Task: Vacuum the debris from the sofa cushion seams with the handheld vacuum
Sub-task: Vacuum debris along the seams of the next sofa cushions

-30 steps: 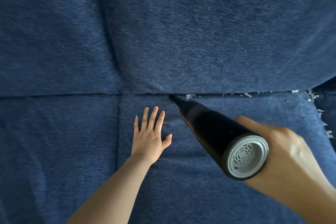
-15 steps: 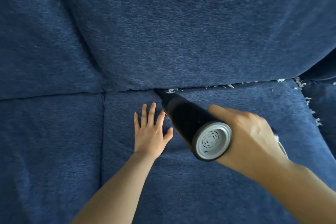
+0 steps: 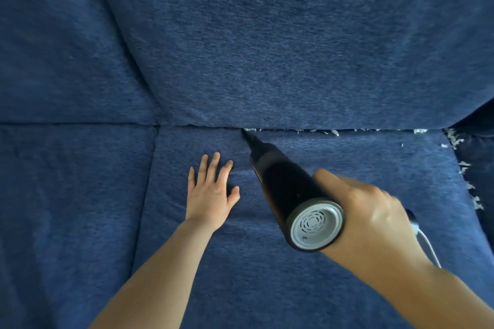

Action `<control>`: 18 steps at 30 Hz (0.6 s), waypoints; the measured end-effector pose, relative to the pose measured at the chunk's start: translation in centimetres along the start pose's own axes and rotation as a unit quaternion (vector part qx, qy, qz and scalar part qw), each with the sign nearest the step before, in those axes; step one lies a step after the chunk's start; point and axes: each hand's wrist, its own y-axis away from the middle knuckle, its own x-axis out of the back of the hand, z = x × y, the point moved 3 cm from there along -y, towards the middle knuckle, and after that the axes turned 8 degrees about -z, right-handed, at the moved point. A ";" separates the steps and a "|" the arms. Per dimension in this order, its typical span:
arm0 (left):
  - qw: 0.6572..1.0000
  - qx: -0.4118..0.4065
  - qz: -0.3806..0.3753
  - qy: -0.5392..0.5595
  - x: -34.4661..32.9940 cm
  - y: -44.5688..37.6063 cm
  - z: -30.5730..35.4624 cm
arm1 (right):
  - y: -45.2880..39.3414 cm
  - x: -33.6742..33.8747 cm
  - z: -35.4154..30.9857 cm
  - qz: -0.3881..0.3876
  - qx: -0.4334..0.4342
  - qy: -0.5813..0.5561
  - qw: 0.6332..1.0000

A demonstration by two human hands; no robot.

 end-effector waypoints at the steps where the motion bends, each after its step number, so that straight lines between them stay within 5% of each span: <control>1: 1.000 0.005 -0.003 0.002 0.0 0.1 0.1 | 0.0 0.0 0.3 0.003 0.008 0.004 1.000; 18: 0.999 0.007 0.035 0.004 -0.4 -1.8 4.9 | -1.4 1.6 3.0 0.007 0.048 0.038 0.998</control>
